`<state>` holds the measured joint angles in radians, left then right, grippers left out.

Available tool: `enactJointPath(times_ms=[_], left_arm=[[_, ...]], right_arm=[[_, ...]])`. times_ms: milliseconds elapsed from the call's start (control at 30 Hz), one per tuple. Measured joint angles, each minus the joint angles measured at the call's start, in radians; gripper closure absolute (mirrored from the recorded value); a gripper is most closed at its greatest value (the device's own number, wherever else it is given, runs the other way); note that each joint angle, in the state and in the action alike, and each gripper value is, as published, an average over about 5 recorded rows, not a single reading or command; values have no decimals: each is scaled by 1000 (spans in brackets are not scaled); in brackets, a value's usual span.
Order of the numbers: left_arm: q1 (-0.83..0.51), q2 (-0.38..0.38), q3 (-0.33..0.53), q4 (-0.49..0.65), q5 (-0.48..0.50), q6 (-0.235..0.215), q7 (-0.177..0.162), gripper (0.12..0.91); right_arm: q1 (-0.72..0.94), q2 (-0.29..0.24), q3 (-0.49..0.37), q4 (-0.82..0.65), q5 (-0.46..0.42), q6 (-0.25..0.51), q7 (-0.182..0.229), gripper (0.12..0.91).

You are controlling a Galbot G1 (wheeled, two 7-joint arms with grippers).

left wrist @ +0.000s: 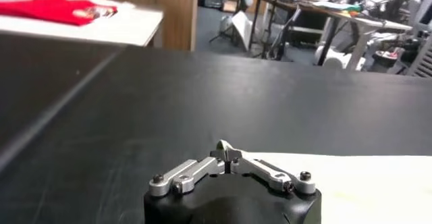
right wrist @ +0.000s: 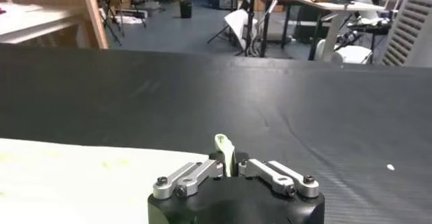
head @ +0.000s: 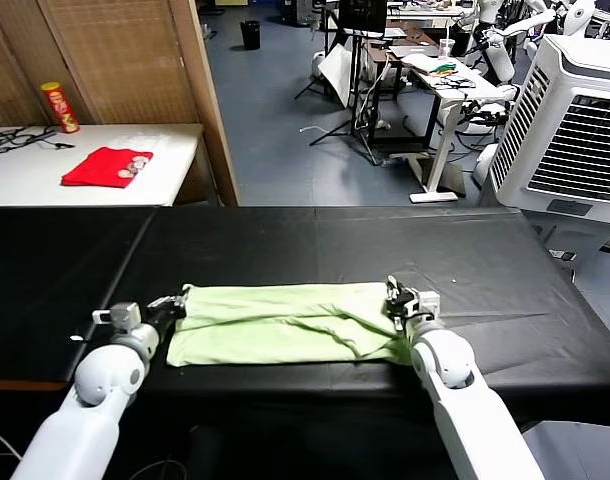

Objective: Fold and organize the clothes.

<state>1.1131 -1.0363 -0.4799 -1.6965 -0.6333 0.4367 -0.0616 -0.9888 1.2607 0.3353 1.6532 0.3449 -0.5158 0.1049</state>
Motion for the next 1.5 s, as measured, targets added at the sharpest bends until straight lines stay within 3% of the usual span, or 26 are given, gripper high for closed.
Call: enactJointPath(times_ms=[167, 267, 367, 867, 1000, 1267, 1367, 1500], left_arm=[[20, 21, -21, -23, -25, 5, -2, 491], [41, 30, -42, -47, -71, 18, -10, 338], [68, 28, -66, -75, -113, 28, -19, 251], [247, -53, -111, -167, -14, 5, -11, 236], [268, -73, -111, -181, 8, -1, -8, 334], [286, -107, -99, -196, 42, 1, 0, 753], [283, -112, -96, -192, 27, 7, 3, 831], [277, -108, -96, -188, 45, 8, 13, 870]], right_arm=[[-40, -41, 24, 69, 8, -1, -22, 331], [-73, -64, 38, 122, 10, -1, -31, 246], [-109, -81, 52, 176, 10, -1, -38, 231], [-230, -103, 76, 346, -5, 6, -36, 227], [-239, -100, 76, 357, -14, 10, -35, 227], [-248, -91, 72, 367, -40, 20, -39, 227], [-249, -87, 72, 369, -47, 21, -39, 227], [-251, -84, 74, 374, -51, 21, -39, 227]])
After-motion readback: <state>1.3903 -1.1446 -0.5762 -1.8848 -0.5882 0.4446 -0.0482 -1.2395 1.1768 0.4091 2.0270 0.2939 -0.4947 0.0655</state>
